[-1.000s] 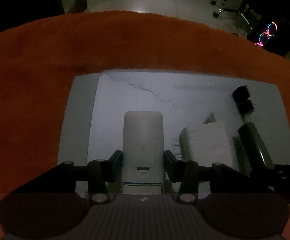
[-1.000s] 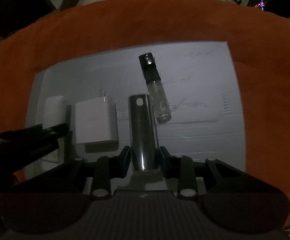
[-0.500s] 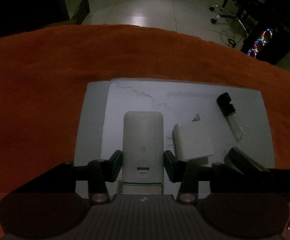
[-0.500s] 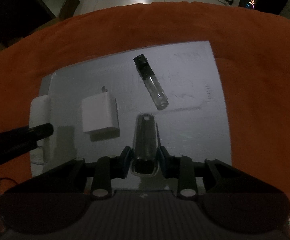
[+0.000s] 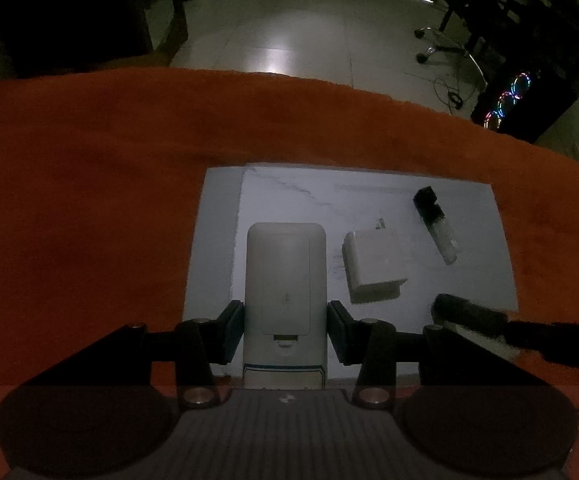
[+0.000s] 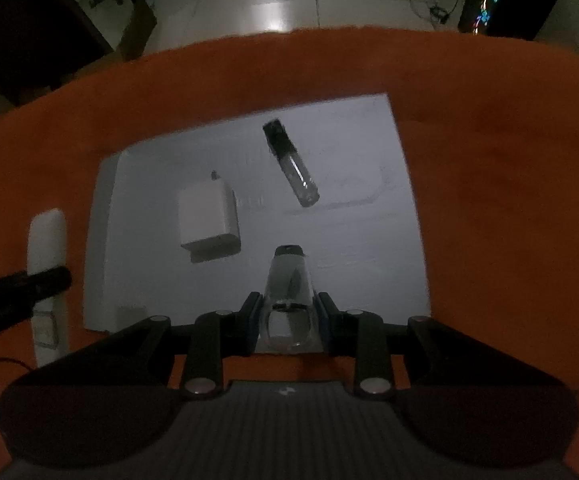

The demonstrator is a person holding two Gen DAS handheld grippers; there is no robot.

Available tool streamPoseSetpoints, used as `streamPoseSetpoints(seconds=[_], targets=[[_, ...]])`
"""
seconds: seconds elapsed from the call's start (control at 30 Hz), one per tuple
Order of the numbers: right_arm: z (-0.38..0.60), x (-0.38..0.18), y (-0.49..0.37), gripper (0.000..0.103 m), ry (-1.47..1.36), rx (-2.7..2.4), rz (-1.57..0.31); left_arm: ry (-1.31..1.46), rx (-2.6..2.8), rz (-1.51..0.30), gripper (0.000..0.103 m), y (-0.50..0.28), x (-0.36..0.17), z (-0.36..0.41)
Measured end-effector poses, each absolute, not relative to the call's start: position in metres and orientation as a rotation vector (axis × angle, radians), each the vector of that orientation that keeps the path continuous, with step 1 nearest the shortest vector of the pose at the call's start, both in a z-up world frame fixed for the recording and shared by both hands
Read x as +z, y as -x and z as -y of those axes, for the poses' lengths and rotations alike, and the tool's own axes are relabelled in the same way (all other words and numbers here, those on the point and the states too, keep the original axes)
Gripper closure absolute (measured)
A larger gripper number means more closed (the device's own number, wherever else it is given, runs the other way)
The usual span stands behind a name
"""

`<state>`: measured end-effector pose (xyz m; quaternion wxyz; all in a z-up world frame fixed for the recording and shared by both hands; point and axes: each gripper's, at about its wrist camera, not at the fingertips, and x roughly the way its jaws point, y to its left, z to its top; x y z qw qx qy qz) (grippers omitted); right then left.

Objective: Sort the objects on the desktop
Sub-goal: 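Lift the power bank with the left tool while the right tool lifts the tube toward the box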

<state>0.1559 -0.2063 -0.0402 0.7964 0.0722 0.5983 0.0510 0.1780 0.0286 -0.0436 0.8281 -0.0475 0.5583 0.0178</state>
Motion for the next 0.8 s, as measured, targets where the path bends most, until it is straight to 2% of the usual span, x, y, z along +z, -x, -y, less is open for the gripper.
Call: streamPoseSetpoints(seconds=[0.27, 0.5, 0.8], targets=[[0.205, -0.031, -0.140, 0.072, -0.146, 0.090, -1.268, 0.122, 0.032, -1.160, 0.063, -0.153, -0.025, -0.033], [0.198, -0.055, -0.141, 0.072, -0.163, 0.088, -1.304, 0.131, 0.030, -1.187, 0.063, -0.147, -0.038, -0.040], [0.199, -0.060, -0.144, 0.072, -0.157, 0.090, -1.310, 0.135, 0.029, -1.202, 0.063, -0.150, -0.048, -0.040]])
